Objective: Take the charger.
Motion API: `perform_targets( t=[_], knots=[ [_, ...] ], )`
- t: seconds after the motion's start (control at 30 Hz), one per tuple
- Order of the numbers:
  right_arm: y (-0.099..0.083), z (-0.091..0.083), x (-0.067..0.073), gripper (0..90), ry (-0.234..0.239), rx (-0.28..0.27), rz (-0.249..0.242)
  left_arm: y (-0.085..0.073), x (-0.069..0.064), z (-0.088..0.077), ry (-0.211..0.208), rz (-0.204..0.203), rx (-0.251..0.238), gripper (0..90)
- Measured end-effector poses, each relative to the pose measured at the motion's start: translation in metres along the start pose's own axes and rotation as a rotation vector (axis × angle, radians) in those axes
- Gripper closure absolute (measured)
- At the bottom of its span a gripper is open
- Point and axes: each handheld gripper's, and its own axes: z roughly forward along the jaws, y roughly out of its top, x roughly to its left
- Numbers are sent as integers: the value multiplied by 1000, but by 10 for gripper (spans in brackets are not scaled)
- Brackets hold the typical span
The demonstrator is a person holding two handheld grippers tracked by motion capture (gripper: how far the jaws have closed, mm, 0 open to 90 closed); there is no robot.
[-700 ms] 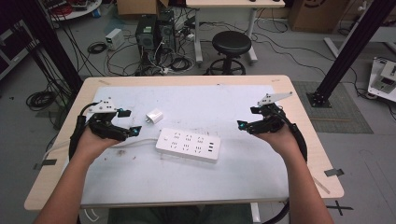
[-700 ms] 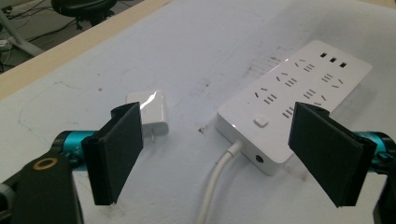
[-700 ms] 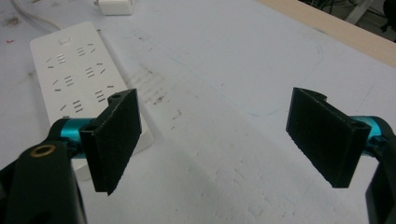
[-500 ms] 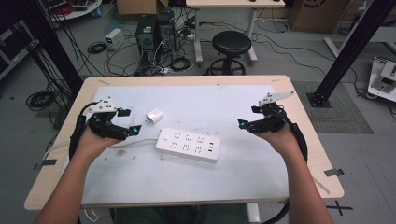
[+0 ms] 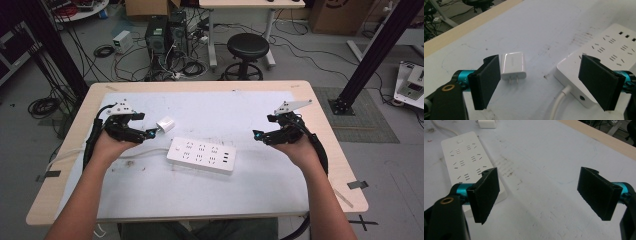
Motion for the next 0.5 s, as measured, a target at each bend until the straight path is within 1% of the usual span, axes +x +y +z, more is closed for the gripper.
perform_targets(
  t=[0.03,0.07,0.17,0.2,0.23,0.27,0.3,0.4,0.5],
  knots=[
    [0,0,0,184,0,0,0,0,0,0,0,0,0,180],
    [0,0,0,184,2,1,-4,4,3,3,7,9,14,180],
    [1,1,0,184,6,2,1,4,3,3,7,9,14,180],
    [1,1,0,184,6,2,1,18,8,12,17,18,27,180],
    [1,3,-2,183,-2,-2,-2,22,11,20,19,25,43,180],
    [1,4,-2,184,-4,1,0,22,11,20,19,25,43,180],
    [1,5,-2,183,-6,2,-2,23,15,28,11,12,44,180],
    [2,7,-1,184,-2,6,-1,20,22,42,5,-17,66,180],
    [2,9,-2,184,-2,6,-5,19,24,46,8,-19,81,180]
  ],
)
